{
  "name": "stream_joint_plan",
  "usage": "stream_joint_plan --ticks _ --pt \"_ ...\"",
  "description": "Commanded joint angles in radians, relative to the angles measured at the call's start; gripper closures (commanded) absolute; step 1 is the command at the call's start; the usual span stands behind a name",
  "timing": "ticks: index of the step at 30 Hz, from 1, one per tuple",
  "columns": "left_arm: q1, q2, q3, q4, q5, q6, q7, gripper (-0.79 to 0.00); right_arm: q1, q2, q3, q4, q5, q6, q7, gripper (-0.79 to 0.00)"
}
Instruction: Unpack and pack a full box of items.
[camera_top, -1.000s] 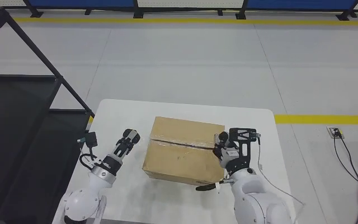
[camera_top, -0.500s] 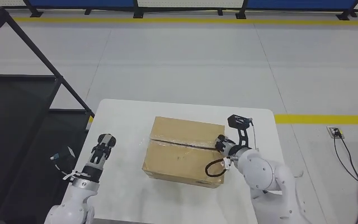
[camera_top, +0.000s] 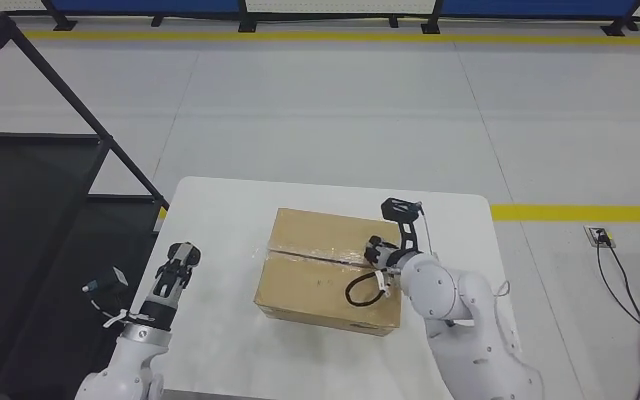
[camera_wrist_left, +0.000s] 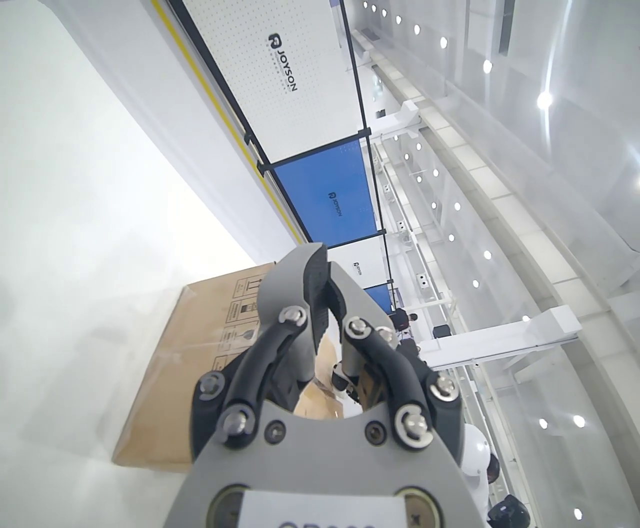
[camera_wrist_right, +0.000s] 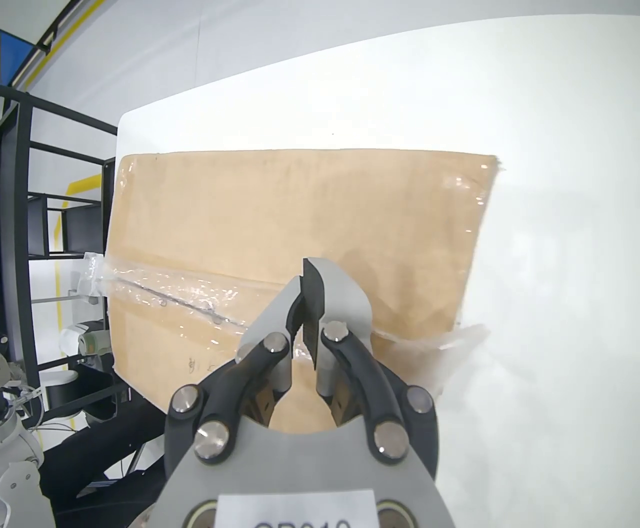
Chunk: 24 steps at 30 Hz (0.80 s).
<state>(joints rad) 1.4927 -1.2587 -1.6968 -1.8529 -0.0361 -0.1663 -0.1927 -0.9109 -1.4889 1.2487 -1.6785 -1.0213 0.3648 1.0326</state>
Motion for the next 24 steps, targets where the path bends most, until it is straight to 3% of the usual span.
stream_joint_plan --ticks 1,2,16,24 --pt "0.007 0.000 -0.008 0.001 -0.011 -0.002 -0.001 -0.631 0.017 -0.003 -0.015 0.024 0.022 -0.010 -0.001 0.000" --pt "0.009 0.001 -0.012 0.001 -0.013 -0.001 -0.001 -0.785 0.027 -0.005 -0.023 0.039 0.030 -0.011 -0.006 0.000" --pt "0.029 0.001 -0.026 0.019 -0.056 0.001 -0.010 -0.785 0.203 -0.051 -0.173 0.294 0.192 -0.036 -0.081 0.000" --pt "0.027 0.000 -0.013 0.029 -0.057 -0.003 -0.014 -0.785 0.258 -0.074 -0.218 0.370 0.336 -0.116 -0.098 0.000"
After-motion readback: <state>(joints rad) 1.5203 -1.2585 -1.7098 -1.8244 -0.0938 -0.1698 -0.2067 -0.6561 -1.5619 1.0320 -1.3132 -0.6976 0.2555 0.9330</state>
